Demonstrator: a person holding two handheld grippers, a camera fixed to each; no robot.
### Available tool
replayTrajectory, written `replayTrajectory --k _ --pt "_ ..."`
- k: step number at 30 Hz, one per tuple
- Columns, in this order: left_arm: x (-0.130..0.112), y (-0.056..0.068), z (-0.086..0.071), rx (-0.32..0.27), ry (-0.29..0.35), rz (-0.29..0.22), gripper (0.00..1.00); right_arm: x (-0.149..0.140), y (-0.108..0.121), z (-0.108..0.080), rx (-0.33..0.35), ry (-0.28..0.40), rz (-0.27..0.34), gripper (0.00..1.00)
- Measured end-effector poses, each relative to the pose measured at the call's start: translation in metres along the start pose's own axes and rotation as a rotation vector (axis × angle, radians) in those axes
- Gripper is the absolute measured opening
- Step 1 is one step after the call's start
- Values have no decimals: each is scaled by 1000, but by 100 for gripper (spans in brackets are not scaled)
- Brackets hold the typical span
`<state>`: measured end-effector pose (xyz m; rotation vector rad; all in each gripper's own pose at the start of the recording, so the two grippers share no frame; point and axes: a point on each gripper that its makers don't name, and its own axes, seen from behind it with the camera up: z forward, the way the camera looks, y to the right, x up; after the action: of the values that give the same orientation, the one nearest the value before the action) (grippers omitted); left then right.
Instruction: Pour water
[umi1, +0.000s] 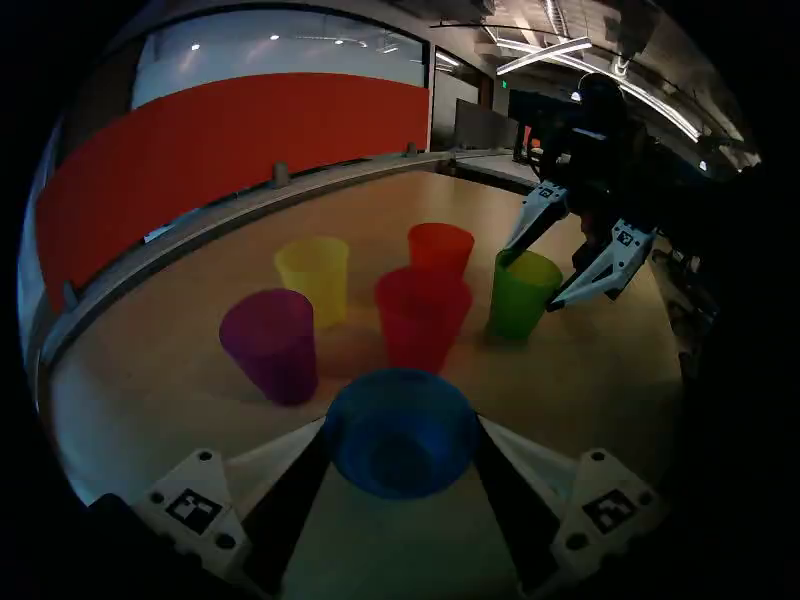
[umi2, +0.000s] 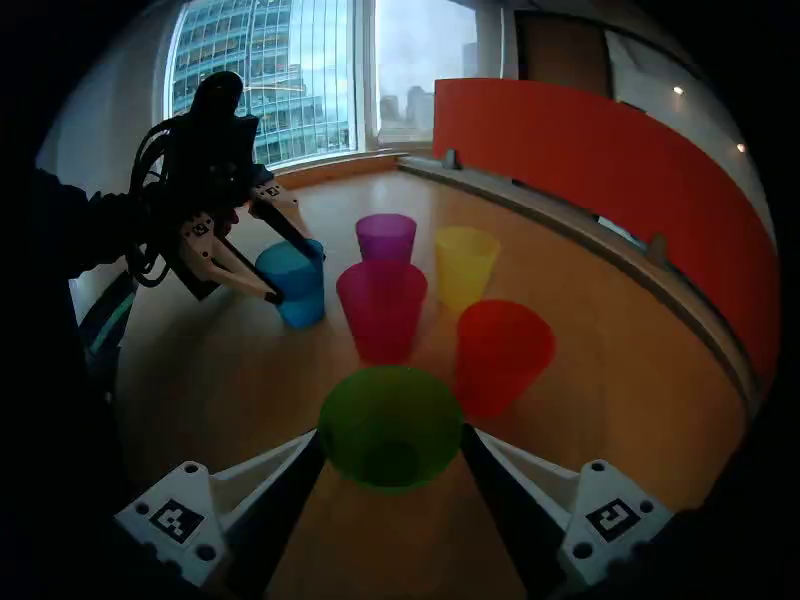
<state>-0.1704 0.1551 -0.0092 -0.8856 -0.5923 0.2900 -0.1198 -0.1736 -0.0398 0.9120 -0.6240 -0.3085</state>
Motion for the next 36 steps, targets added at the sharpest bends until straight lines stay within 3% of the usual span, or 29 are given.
replayTrajectory --k 8,12,18,29,36 --pt "0 0 0 0 -1 0 90 -1 0 4 2 2 4 100" --pt "0 0 1 0 -1 -1 90 2 -1 6 1 12 11 93" --pt "0 1 0 1 -1 -2 90 5 -2 7 1 31 22 92" --pt "3 5 1 0 7 4 90 19 -1 -2 -16 84 44 92" --pt "17 12 -4 -2 45 13 90 32 -1 -11 -29 123 44 92"
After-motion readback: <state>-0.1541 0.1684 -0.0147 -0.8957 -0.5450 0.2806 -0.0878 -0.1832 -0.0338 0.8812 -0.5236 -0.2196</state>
